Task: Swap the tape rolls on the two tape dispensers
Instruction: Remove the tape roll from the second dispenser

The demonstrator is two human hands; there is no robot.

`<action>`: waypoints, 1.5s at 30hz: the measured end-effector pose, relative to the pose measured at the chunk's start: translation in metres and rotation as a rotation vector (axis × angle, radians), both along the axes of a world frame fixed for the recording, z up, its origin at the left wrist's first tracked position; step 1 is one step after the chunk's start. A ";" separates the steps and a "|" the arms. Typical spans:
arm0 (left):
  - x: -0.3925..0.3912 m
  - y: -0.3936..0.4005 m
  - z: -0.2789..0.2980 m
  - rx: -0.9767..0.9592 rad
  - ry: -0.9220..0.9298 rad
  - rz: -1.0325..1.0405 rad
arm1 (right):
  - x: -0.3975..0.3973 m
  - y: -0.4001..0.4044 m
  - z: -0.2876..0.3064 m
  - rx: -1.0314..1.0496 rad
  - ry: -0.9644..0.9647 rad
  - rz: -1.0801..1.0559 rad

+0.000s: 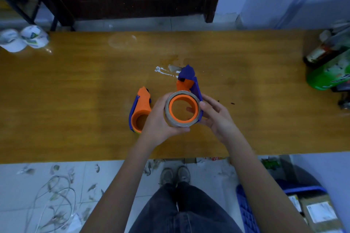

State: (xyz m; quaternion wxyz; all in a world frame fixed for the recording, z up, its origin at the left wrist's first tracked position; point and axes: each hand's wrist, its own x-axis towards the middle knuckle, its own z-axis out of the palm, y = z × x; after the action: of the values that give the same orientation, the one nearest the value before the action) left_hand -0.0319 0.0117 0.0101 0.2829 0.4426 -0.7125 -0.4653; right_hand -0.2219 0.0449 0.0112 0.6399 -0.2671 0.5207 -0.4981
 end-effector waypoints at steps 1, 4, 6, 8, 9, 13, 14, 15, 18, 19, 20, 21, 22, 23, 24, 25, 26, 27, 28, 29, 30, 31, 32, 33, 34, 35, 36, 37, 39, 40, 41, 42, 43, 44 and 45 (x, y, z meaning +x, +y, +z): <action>0.000 0.001 0.000 -0.011 0.012 0.004 | -0.001 0.000 0.000 0.000 0.000 0.006; 0.001 0.003 0.002 -0.044 0.033 0.003 | -0.003 0.000 0.000 0.017 -0.004 0.004; 0.002 0.003 0.003 -0.075 0.051 0.006 | -0.002 0.001 -0.001 0.031 -0.013 0.003; 0.004 0.003 0.005 -0.082 0.069 0.025 | -0.001 0.002 -0.001 0.038 -0.047 0.006; 0.005 0.003 0.005 -0.079 0.081 0.032 | 0.000 0.002 0.000 0.037 -0.064 0.010; 0.006 0.001 0.007 -0.061 0.119 0.032 | 0.005 0.002 0.000 0.027 -0.074 0.044; 0.005 0.001 0.008 -0.055 0.127 0.032 | 0.006 0.002 0.000 0.029 -0.075 0.044; 0.005 0.001 0.009 -0.048 0.143 0.032 | 0.006 0.002 -0.001 0.031 -0.077 0.042; 0.006 0.002 0.011 -0.028 0.208 0.036 | 0.007 0.003 -0.001 0.024 -0.077 0.050; 0.007 0.003 0.013 -0.026 0.216 0.032 | 0.007 0.002 -0.001 0.023 -0.073 0.053; 0.008 0.003 0.015 -0.039 0.212 0.020 | 0.008 0.002 -0.001 0.026 -0.068 0.054; 0.009 0.003 0.017 -0.072 0.187 0.009 | 0.009 0.002 -0.001 0.031 -0.065 0.053; 0.009 0.002 0.019 -0.114 0.146 0.001 | 0.010 0.002 -0.002 0.033 -0.067 0.049; 0.009 0.001 0.022 -0.139 0.116 -0.004 | 0.011 0.002 -0.002 0.030 -0.077 0.044; 0.008 -0.001 0.025 -0.137 0.113 -0.011 | 0.012 0.002 -0.003 0.023 -0.093 0.039; 0.007 -0.003 0.028 -0.125 0.127 -0.021 | 0.012 0.002 -0.004 0.012 -0.108 0.039; 0.007 -0.005 0.030 -0.125 0.133 -0.032 | 0.013 0.001 -0.005 0.002 -0.118 0.042; 0.006 -0.007 0.032 -0.135 0.129 -0.046 | 0.013 0.001 -0.005 -0.004 -0.125 0.041; 0.005 -0.009 0.034 -0.146 0.129 -0.058 | 0.013 0.001 -0.006 -0.005 -0.127 0.032; 0.003 -0.011 0.036 -0.147 0.149 -0.063 | 0.013 0.002 -0.007 -0.006 -0.130 0.022; 0.001 -0.013 0.039 -0.148 0.181 -0.060 | 0.014 0.003 -0.009 -0.011 -0.142 0.020; -0.001 -0.014 0.041 -0.150 0.212 -0.054 | 0.016 0.004 -0.010 -0.016 -0.160 0.027; -0.003 -0.015 0.042 -0.155 0.239 -0.041 | 0.018 0.004 -0.010 -0.017 -0.174 0.038; -0.006 -0.015 0.042 -0.152 0.281 -0.015 | 0.020 0.004 -0.011 -0.015 -0.184 0.047; -0.008 -0.014 0.041 -0.121 0.351 0.036 | 0.023 0.004 -0.011 -0.013 -0.191 0.046; -0.008 -0.012 0.042 -0.046 0.444 0.111 | 0.025 0.002 -0.010 -0.009 -0.204 0.036; -0.007 -0.010 0.042 0.044 0.541 0.203 | 0.027 0.001 -0.009 -0.003 -0.218 0.017; -0.005 -0.008 0.041 0.109 0.629 0.301 | 0.028 0.000 -0.009 0.003 -0.227 -0.005; 0.000 -0.005 0.037 0.170 0.746 0.458 | 0.027 -0.001 -0.012 0.007 -0.242 -0.038; 0.003 -0.003 0.034 0.208 0.785 0.497 | 0.027 -0.001 -0.013 0.009 -0.261 -0.053; 0.005 -0.001 0.031 0.266 0.813 0.515 | 0.026 -0.001 -0.015 0.015 -0.281 -0.067; 0.006 0.002 0.028 0.340 0.834 0.516 | 0.026 -0.001 -0.018 0.029 -0.290 -0.082; 0.007 0.006 0.026 0.418 0.858 0.509 | 0.028 -0.001 -0.020 0.050 -0.286 -0.099; 0.007 0.008 0.024 0.471 0.876 0.497 | 0.029 -0.003 -0.022 0.078 -0.267 -0.118; 0.007 0.010 0.023 0.497 0.882 0.497 | 0.032 -0.004 -0.025 0.105 -0.231 -0.138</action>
State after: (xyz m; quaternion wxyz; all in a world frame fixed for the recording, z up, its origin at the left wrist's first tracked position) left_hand -0.0254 0.0217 0.0327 0.5423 0.4141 -0.2702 -0.6792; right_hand -0.1903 0.0414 -0.0141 0.6729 -0.1377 0.4859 -0.5405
